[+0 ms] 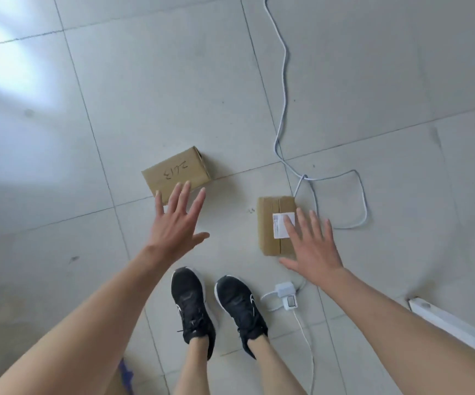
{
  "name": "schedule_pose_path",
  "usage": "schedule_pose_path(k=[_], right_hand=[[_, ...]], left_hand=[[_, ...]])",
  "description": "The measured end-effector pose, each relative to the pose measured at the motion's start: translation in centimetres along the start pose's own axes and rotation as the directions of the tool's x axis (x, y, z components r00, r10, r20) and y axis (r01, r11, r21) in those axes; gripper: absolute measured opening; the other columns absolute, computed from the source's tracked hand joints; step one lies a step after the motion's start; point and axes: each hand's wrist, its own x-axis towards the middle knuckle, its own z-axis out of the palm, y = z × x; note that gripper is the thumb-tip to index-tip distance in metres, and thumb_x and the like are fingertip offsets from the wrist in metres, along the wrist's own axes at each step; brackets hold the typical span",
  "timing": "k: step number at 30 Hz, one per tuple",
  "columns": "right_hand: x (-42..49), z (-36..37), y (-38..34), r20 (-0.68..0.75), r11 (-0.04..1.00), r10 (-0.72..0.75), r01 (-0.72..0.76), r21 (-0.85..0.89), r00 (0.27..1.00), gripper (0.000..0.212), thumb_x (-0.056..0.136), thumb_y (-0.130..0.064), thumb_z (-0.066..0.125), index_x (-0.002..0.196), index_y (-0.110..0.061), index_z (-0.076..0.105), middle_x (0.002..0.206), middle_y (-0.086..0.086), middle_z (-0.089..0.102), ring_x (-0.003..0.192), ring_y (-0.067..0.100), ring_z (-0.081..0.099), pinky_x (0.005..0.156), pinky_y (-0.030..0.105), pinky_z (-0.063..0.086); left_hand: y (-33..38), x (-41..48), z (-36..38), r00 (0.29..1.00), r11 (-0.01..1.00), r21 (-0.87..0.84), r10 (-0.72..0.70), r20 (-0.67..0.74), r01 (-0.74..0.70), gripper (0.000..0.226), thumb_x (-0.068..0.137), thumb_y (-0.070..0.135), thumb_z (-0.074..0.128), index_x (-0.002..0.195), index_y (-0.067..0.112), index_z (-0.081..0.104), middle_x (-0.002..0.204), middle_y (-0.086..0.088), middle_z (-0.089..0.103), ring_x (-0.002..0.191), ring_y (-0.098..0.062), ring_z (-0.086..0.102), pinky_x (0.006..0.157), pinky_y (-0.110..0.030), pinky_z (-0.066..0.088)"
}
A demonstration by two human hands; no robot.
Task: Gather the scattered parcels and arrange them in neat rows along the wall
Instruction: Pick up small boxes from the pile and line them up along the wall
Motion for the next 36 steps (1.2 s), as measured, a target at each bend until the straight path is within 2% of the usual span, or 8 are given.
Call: schedule_pose_path(k=[3,5,11,14,18,25,31,36], right_hand=[[3.1,2.7,-1.2,0.158,0.876,0.289,-0.327,0.355,0.944,0.116,0.076,-0.081,0.049,0.152,-0.026,-0.019,0.163,0.016,-0.009,0.147,0.041,0.005,0.113,0.060,0.017],[5.6,4.4,-2.4,0.250,0.759,0.367,-0.444,0.476,0.896,0.123,0.070,-0.082,0.055,0.150,-0.029,-0.023,0.162,0.016,-0.007,0.146,0.041,0.008,0.111,0.060,0.023],[12.8,7.9,-5.4,0.221,0.662,0.473,-0.510,0.549,0.853,0.126,0.071,-0.069,0.068,0.150,-0.030,-0.022,0.153,0.020,0.002,0.132,0.040,0.027,0.099,0.050,0.040],[13.8,8.5,-5.8,0.091,0.699,0.511,-0.475,0.534,0.855,0.122,0.074,-0.056,0.073,0.154,-0.026,-0.014,0.145,0.021,0.016,0.116,0.038,0.038,0.082,0.043,0.046],[13.3,7.0,-5.9,-0.064,0.863,0.383,-0.332,0.380,0.922,0.115,0.075,-0.053,0.072,0.156,-0.025,-0.006,0.142,0.022,0.023,0.107,0.037,0.041,0.078,0.041,0.047],[9.7,-2.1,-7.3,-0.184,0.986,0.038,-0.007,0.164,0.982,0.114,0.079,-0.057,0.067,0.156,-0.022,-0.009,0.149,0.025,0.017,0.122,0.039,0.037,0.099,0.045,0.043],[5.3,-12.4,-12.7,-0.194,0.954,-0.297,0.281,-0.106,0.935,0.111,0.083,-0.051,0.060,0.152,-0.021,-0.021,0.150,0.027,0.011,0.133,0.040,0.027,0.108,0.050,0.031],[0.7,-19.1,-20.0,-0.182,0.845,-0.525,0.484,-0.228,0.831,0.106,0.079,-0.038,0.059,0.154,-0.023,-0.014,0.153,0.023,0.012,0.138,0.041,0.017,0.114,0.054,0.019]], left_hand=[[-0.6,4.8,1.8,0.999,0.998,-0.040,-0.040,0.009,0.040,0.113,0.079,0.067,0.063,0.156,0.022,-0.007,0.163,-0.018,-0.009,0.150,-0.033,-0.009,0.115,-0.066,0.004],[-1.5,8.0,3.4,0.994,0.993,-0.047,-0.108,0.030,0.109,0.122,0.073,0.071,0.066,0.155,0.024,-0.012,0.161,-0.018,-0.016,0.149,-0.035,-0.014,0.113,-0.068,0.003],[-5.4,15.5,7.6,0.982,0.983,0.047,-0.180,0.055,0.178,0.137,0.060,0.079,0.069,0.152,0.028,-0.018,0.161,-0.015,-0.019,0.147,-0.037,-0.017,0.109,-0.073,0.006],[-6.8,16.6,8.9,0.977,0.981,0.044,-0.194,0.082,0.191,0.135,0.060,0.071,0.076,0.153,0.031,-0.014,0.161,-0.017,-0.004,0.147,-0.037,0.003,0.107,-0.071,0.017],[-7.1,15.4,9.3,0.979,0.980,0.001,-0.197,0.052,0.197,0.131,0.054,0.061,0.082,0.154,0.031,0.002,0.142,-0.022,0.027,0.123,-0.039,0.035,0.095,-0.055,0.038],[-6.9,6.2,5.4,0.988,0.986,-0.066,-0.152,0.032,0.154,0.135,0.051,0.067,0.079,0.153,0.033,-0.002,0.144,-0.019,0.026,0.122,-0.037,0.034,0.090,-0.049,0.040],[-11.3,-5.4,-0.5,0.953,0.948,-0.096,-0.302,0.017,0.303,0.134,0.048,0.069,0.077,0.154,0.032,0.003,0.146,-0.019,0.028,0.120,-0.037,0.038,0.085,-0.047,0.040],[-14.3,-17.6,-4.2,0.882,0.875,-0.111,-0.471,0.019,0.470,0.129,0.057,0.071,0.072,0.154,0.030,-0.003,0.146,-0.019,0.023,0.120,-0.036,0.035,0.090,-0.046,0.039]])
